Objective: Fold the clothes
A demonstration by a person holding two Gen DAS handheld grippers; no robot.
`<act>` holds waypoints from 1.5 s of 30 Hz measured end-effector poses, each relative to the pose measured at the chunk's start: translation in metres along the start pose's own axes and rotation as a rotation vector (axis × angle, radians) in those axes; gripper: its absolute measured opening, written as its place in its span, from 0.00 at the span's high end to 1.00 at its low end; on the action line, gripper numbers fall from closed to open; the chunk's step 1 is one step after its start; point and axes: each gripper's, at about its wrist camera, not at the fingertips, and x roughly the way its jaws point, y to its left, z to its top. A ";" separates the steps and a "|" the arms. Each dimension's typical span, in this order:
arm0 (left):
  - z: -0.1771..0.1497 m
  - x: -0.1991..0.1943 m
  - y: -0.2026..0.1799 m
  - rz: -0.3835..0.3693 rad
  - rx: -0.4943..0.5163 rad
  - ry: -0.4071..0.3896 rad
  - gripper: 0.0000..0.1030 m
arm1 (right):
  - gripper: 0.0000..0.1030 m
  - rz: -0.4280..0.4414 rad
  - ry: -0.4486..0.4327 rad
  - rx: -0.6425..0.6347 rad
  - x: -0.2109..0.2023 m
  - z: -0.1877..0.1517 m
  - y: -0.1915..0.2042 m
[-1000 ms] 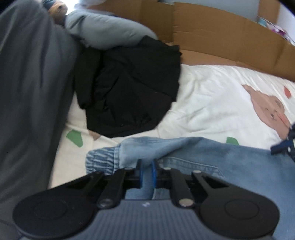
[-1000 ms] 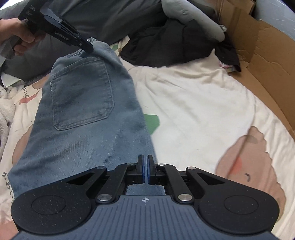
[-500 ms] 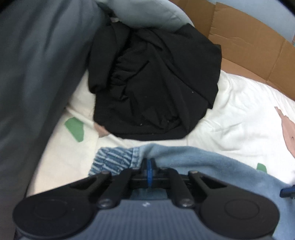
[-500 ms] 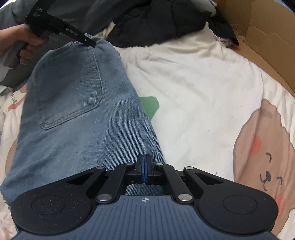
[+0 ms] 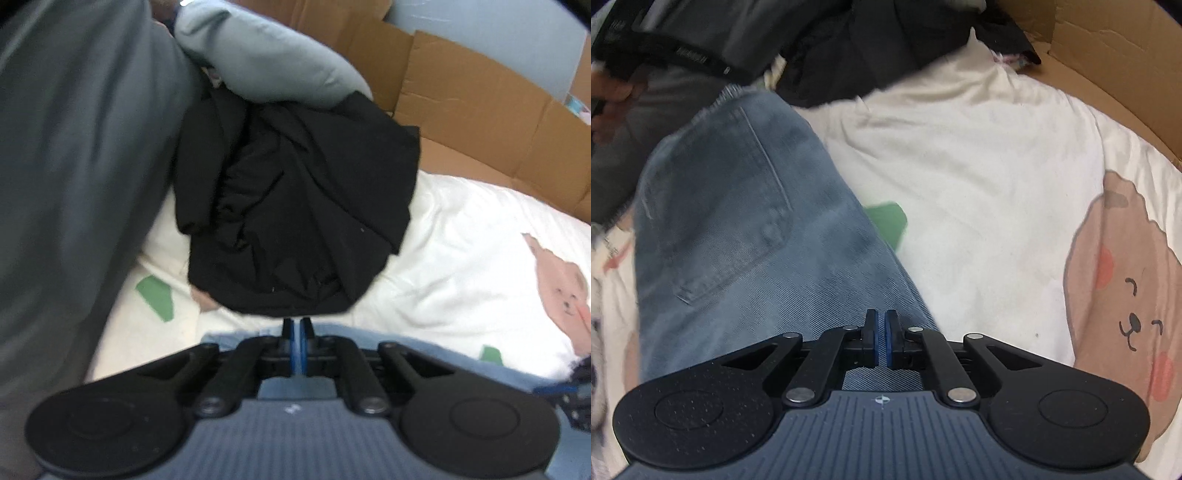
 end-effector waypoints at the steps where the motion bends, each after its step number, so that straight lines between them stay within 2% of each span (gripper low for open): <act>1: -0.004 -0.005 0.000 -0.001 0.000 0.005 0.96 | 0.96 -0.004 -0.007 -0.024 -0.001 0.001 0.004; 3: -0.013 -0.015 -0.001 -0.009 -0.012 0.021 0.96 | 0.96 -0.009 -0.019 -0.065 -0.003 0.004 0.011; 7: -0.029 -0.021 -0.003 -0.043 -0.046 0.021 0.96 | 0.96 -0.009 -0.016 -0.062 -0.001 0.003 0.013; 11: -0.039 -0.003 -0.005 -0.031 -0.045 -0.004 0.95 | 0.96 -0.017 0.012 -0.029 0.006 0.002 0.011; 15: -0.043 0.022 0.004 -0.014 -0.061 0.008 0.97 | 0.96 -0.029 -0.002 -0.030 0.005 0.007 0.014; 18: -0.048 0.034 0.009 -0.027 -0.046 -0.001 0.97 | 0.95 -0.035 0.005 0.016 0.008 0.011 0.007; 21: -0.052 0.043 0.012 -0.035 -0.013 -0.011 0.97 | 0.84 -0.044 0.007 0.026 0.013 0.009 0.004; 25: -0.052 0.047 0.007 -0.016 0.025 -0.010 0.97 | 0.84 -0.054 0.014 -0.007 0.023 0.004 0.007; 28: -0.041 0.034 0.006 0.003 -0.015 0.017 0.97 | 0.83 -0.064 0.021 -0.009 0.023 0.006 0.010; 31: -0.033 0.009 0.012 -0.021 -0.084 0.001 0.95 | 0.83 -0.058 0.012 -0.002 0.019 0.009 0.010; 34: -0.031 -0.017 0.016 -0.039 -0.110 -0.034 0.95 | 0.83 -0.048 -0.018 -0.006 0.014 0.010 0.013; 38: -0.041 -0.034 0.014 0.007 -0.097 -0.024 0.94 | 0.83 -0.024 -0.054 -0.024 0.008 0.014 0.020; 40: -0.049 -0.037 0.015 0.020 -0.121 -0.012 0.93 | 0.83 -0.012 -0.064 -0.030 0.006 0.015 0.024; 43: -0.065 -0.038 0.012 0.025 -0.123 -0.008 0.82 | 0.83 0.001 -0.065 -0.033 0.006 0.014 0.029; 45: -0.075 -0.037 0.008 0.032 -0.113 -0.007 0.80 | 0.83 0.002 -0.061 -0.041 0.007 0.011 0.033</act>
